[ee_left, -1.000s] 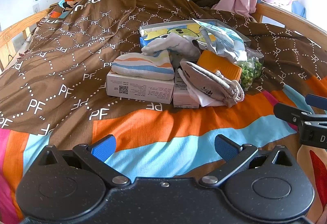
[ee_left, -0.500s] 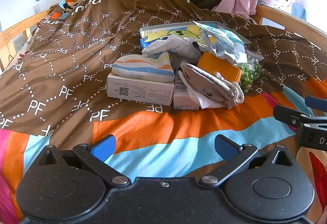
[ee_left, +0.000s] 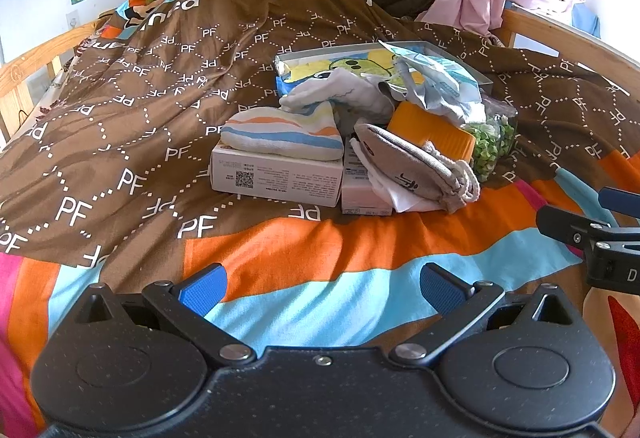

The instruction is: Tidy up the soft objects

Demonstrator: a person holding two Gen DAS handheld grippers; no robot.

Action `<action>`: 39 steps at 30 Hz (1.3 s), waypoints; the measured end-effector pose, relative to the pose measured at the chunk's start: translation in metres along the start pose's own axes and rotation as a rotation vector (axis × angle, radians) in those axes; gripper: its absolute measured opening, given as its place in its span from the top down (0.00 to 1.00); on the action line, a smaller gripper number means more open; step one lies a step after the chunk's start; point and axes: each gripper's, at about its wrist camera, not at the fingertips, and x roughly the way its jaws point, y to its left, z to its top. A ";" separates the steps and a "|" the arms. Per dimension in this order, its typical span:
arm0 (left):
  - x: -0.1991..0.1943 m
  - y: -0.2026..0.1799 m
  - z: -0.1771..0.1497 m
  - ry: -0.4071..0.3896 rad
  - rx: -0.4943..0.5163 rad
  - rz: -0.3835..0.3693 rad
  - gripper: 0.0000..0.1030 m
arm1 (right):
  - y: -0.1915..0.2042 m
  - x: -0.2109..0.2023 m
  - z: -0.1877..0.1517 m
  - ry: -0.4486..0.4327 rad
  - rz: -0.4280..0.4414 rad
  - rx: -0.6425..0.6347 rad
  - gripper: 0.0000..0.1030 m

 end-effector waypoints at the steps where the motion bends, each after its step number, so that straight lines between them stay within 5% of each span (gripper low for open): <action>1: 0.000 0.000 0.000 -0.003 0.002 0.001 0.01 | -0.002 -0.001 0.001 0.002 0.001 0.001 0.00; 12: -0.012 -0.003 0.004 -0.124 0.083 -0.050 0.01 | 0.001 -0.002 0.000 -0.025 0.013 0.030 0.00; 21: 0.009 0.000 0.016 0.006 0.023 -0.099 0.01 | -0.015 0.005 0.014 -0.060 0.046 0.109 0.00; 39: 0.040 0.003 0.055 -0.019 -0.083 -0.093 0.01 | -0.023 0.093 0.074 -0.205 0.193 -0.094 0.00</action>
